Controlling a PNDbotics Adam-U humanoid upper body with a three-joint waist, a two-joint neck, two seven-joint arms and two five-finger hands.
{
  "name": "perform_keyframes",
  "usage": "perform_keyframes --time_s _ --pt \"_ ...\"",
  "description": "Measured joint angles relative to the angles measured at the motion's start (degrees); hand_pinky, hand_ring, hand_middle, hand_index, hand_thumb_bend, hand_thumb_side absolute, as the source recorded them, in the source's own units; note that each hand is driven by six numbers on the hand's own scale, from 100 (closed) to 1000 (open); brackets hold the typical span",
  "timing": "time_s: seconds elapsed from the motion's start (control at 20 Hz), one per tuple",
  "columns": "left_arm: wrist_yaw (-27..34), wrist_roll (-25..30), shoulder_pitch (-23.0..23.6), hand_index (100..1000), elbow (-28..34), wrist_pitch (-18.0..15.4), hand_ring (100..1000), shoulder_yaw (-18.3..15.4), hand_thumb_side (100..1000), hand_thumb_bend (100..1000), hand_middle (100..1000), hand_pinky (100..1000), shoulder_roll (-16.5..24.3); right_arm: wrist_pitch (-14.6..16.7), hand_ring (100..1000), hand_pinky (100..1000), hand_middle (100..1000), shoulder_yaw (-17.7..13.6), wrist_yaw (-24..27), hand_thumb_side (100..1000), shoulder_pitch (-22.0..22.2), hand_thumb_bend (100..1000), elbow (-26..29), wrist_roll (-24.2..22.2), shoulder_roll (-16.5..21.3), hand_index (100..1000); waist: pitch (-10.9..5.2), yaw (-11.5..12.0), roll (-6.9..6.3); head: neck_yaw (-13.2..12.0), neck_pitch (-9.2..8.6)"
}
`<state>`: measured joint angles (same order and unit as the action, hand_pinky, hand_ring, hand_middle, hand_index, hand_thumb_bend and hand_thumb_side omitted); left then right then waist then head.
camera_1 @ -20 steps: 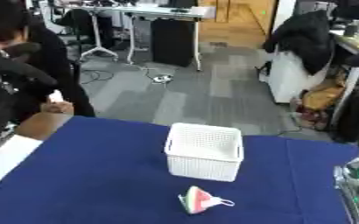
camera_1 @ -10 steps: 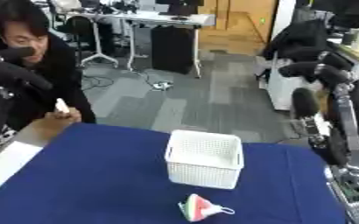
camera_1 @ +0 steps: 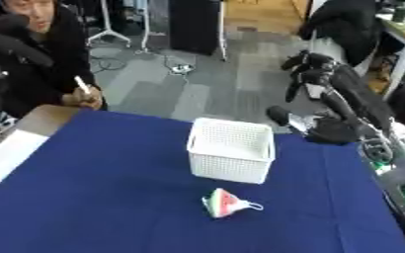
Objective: Pick up objects on the table and place them in the box.
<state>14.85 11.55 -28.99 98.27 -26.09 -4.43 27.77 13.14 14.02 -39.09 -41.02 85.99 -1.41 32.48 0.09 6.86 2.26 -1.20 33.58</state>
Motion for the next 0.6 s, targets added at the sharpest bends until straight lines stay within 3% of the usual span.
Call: perform_keyframes --time_s 0.3,0.6 --pt "0.0 0.2 0.0 715 0.0 -0.1 633 0.0 974 181 779 637 0.0 2.5 689 785 737 1.4 -1.9 1000 -2.3 752 -8.0 -1.1 0.1 437 0.00 0.0 0.02 -0.1 2.81" --pt "-0.1 0.5 0.0 715 0.0 -0.2 633 0.1 974 181 779 637 0.0 5.0 700 808 729 2.8 -3.8 1000 -3.6 760 -13.7 -3.5 0.1 399 0.00 0.1 0.06 -0.3 3.00"
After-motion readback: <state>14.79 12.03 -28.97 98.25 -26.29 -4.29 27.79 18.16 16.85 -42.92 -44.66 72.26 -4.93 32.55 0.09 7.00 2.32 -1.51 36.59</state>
